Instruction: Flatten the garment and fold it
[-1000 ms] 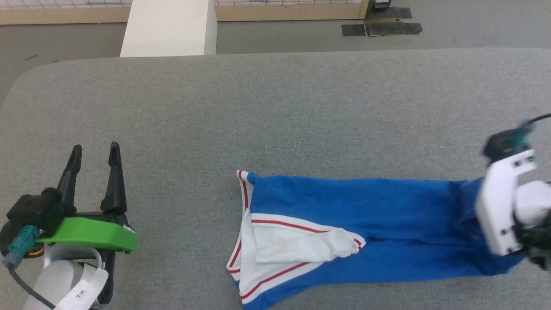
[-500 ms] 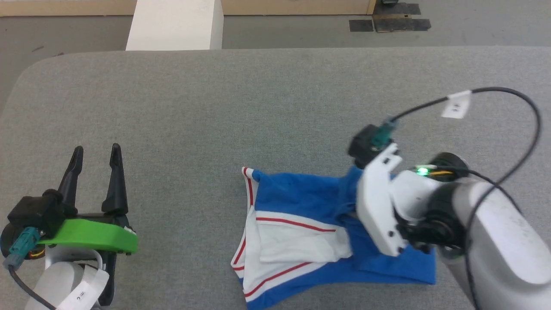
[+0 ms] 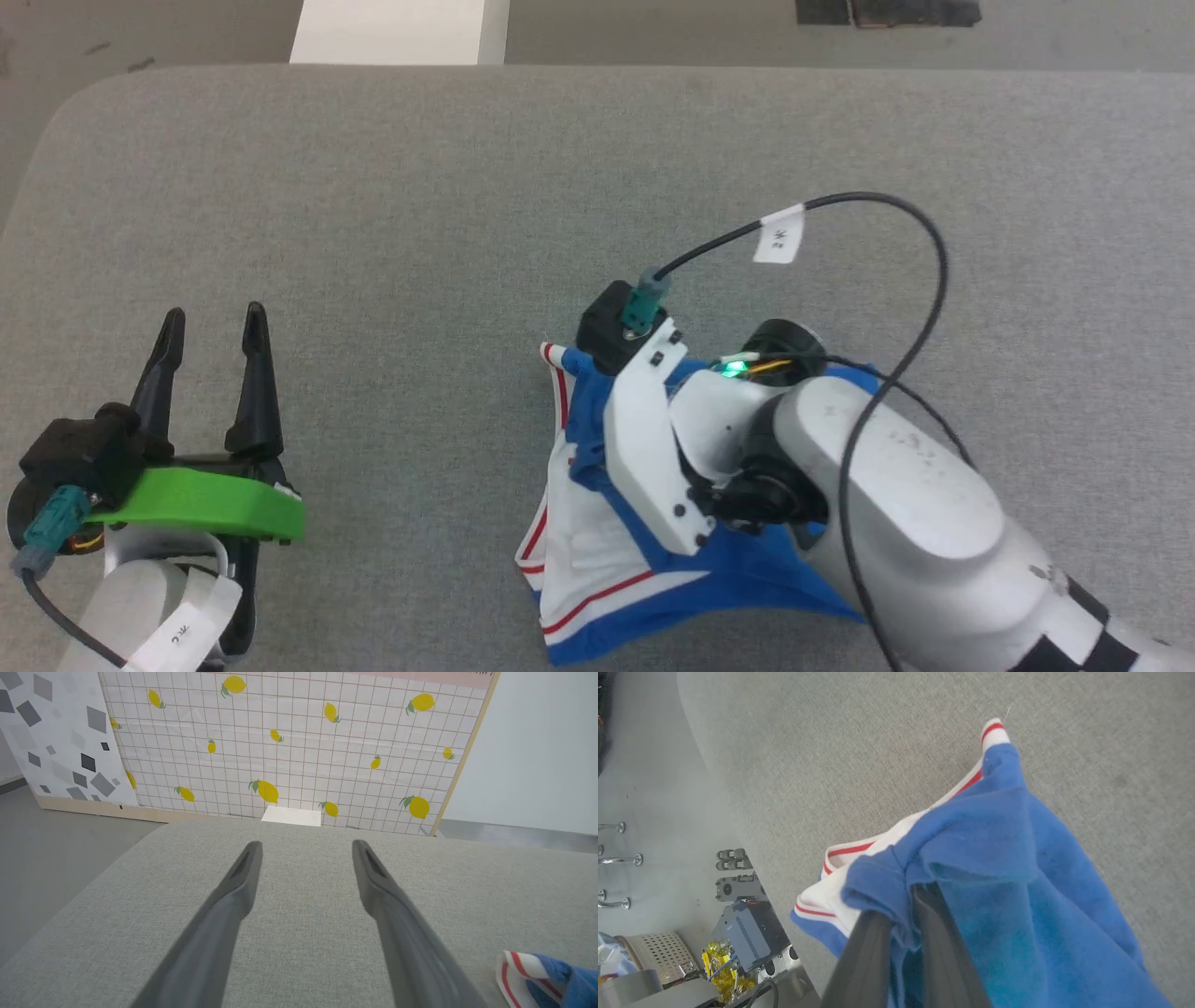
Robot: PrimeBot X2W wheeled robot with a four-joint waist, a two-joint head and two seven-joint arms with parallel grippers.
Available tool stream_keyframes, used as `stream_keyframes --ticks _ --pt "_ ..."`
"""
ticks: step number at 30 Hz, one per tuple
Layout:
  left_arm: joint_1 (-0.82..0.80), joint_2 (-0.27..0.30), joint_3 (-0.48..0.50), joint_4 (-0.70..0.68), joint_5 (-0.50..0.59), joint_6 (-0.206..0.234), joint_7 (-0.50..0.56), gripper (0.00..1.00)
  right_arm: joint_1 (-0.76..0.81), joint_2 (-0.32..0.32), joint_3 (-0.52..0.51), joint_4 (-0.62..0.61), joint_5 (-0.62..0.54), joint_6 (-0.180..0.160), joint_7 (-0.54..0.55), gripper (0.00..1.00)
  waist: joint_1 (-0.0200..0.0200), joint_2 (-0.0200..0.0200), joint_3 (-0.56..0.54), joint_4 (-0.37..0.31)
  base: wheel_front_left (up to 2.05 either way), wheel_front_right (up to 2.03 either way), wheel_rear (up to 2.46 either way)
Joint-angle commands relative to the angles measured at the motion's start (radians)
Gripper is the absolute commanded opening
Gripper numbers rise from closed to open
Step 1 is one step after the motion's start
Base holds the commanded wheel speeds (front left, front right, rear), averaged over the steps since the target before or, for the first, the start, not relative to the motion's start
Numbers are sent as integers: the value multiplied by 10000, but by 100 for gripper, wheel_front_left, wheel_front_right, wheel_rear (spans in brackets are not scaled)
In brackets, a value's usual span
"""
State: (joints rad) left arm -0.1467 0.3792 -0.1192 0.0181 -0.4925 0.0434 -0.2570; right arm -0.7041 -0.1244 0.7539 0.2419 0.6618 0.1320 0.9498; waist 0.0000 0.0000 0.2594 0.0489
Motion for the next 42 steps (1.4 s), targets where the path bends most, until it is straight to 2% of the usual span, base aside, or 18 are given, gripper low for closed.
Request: stream_keyframes --ticks 1,11,12,14,21,27,33,42 --pt "-179 -57 -4 -9 -37 -74 -38 100 -207 159 149 279 102 -13 -328 0 0 0 185 140 0 0 0" --pt "-383 -266 21 148 90 -242 -45 100 -705 572 1377 2368 364 -13 -1691 0 0 0 447 373 0 0 0" --pt "-380 -287 40 164 108 -254 -45 100 -730 596 1453 2486 478 -13 -1822 14 0 0 422 364 0 0 0" --pt "-343 -304 89 213 130 -282 -45 100 -809 632 1574 2570 720 -13 -2060 100 0 0 343 318 0 0 0" --pt "-124 -320 226 346 159 -297 -46 100 -1291 592 1725 2264 1423 -13 -2833 100 0 0 -152 51 0 0 0" --pt "182 -247 300 360 182 -195 -39 100 -1458 153 1150 1607 1886 -13 -4121 100 0 0 -751 -212 0 0 0" --pt "504 -154 435 216 201 -11 -27 100 -1257 -387 -124 1173 1697 -13 -6348 100 0 0 -1288 -519 0 0 0" --pt "849 -146 603 -95 260 244 -31 100 -289 -1075 -2576 1301 235 -13 -9707 100 0 0 -1634 -770 0 0 0"
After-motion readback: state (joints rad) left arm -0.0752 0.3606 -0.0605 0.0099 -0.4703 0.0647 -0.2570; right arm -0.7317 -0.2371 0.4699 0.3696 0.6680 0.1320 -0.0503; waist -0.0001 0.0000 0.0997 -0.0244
